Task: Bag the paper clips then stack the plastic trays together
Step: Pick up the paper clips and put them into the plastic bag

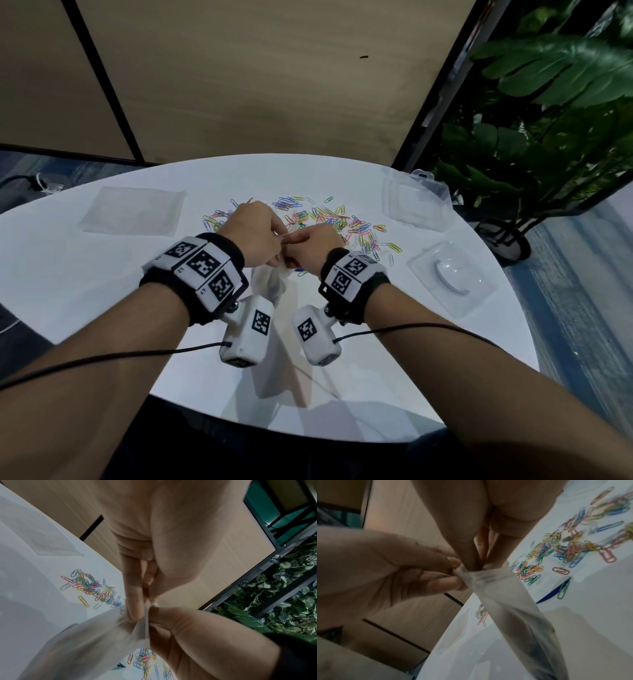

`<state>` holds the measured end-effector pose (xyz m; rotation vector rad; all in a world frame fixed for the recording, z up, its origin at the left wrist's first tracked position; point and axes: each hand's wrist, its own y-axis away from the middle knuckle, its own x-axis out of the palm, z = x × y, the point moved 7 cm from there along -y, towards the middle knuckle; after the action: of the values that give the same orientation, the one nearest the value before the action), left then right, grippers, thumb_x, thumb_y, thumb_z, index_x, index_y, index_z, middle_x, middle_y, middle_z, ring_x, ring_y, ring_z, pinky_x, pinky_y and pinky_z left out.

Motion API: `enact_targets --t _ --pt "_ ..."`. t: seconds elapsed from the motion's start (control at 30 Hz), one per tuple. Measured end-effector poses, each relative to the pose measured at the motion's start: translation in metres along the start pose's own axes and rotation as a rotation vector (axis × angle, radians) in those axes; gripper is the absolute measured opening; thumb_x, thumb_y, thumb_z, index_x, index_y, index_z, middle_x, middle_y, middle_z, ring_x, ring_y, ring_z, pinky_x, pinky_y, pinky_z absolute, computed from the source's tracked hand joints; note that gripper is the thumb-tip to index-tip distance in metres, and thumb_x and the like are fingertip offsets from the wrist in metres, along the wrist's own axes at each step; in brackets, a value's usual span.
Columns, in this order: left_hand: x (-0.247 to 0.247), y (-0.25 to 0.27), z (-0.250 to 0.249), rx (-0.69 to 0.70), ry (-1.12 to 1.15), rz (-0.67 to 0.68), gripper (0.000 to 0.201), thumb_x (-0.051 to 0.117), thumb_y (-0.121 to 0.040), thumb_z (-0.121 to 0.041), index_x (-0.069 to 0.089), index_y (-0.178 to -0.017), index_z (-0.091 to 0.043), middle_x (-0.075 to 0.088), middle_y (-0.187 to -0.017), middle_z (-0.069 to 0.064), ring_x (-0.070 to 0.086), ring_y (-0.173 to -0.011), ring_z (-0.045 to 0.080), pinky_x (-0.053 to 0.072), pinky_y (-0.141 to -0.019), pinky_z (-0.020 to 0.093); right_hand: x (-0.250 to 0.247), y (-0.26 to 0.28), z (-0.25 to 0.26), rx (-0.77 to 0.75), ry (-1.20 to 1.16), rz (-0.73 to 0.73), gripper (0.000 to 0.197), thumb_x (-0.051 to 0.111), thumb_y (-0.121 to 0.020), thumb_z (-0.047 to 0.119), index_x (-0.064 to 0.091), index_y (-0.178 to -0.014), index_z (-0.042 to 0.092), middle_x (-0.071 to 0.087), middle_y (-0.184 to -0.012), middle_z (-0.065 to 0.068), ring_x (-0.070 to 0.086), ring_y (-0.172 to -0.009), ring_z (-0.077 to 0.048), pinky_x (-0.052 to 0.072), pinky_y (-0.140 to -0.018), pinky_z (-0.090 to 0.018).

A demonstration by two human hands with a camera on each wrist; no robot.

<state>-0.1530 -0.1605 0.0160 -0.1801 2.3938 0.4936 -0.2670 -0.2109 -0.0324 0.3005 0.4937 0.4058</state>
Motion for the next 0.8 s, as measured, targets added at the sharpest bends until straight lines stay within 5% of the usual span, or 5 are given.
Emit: enact_targets --t 0.23,0.37,0.5,0.67,0.8 --pt "0.000 -0.002 -0.005 0.006 -0.014 0.009 0.029 0.054 -0.092 0.006 0.076 -0.106 -0.007 0.077 -0.088 0.019 0.077 -0.073 0.028 0.063 -0.083 0.040 0.007 0.005 0.023 -0.178 0.533 0.128 0.021 0.059 -0.088 0.008 0.077 -0.097 0.010 0.068 -0.084 -0.004 0.060 -0.079 -0.018 0.047 -0.073 -0.023" --pt "-0.007 -0.005 0.003 -0.003 -0.065 -0.038 0.030 0.056 -0.090 0.005 0.074 -0.108 -0.008 0.077 -0.082 0.011 0.076 -0.072 0.022 0.063 -0.085 0.038 -0.005 -0.006 0.024 -0.114 0.147 0.281 0.023 0.055 -0.088 -0.004 0.075 -0.088 0.007 0.074 -0.089 -0.012 0.071 -0.079 -0.023 0.059 -0.075 -0.032" --pt "-0.021 -0.005 0.017 -0.040 -0.050 -0.067 0.034 0.055 -0.089 0.008 0.072 -0.114 -0.006 0.073 -0.082 0.007 0.076 -0.072 0.024 0.063 -0.084 0.040 -0.066 -0.043 -0.014 0.030 0.188 0.013 0.013 0.067 -0.087 0.007 0.075 -0.097 0.012 0.072 -0.097 -0.010 0.070 -0.087 -0.026 0.061 -0.078 -0.039" --pt "-0.033 -0.004 0.030 -0.065 -0.025 -0.078 0.034 0.057 -0.088 0.008 0.073 -0.115 -0.006 0.075 -0.089 0.014 0.077 -0.072 0.027 0.064 -0.079 0.042 -0.093 -0.060 -0.104 0.324 1.003 -0.041 0.110 0.079 -0.068 0.054 0.019 -0.153 0.019 0.026 -0.153 -0.016 0.031 -0.141 -0.036 0.036 -0.111 -0.046" --pt "-0.036 -0.002 0.033 -0.076 -0.014 -0.072 0.033 0.055 -0.090 0.007 0.073 -0.114 -0.008 0.075 -0.086 0.014 0.077 -0.072 0.027 0.064 -0.081 0.041 -0.067 -0.072 -0.100 0.163 0.906 -0.145 0.092 0.073 -0.075 0.051 0.026 -0.149 0.025 0.027 -0.148 -0.015 0.035 -0.136 -0.038 0.040 -0.106 -0.047"
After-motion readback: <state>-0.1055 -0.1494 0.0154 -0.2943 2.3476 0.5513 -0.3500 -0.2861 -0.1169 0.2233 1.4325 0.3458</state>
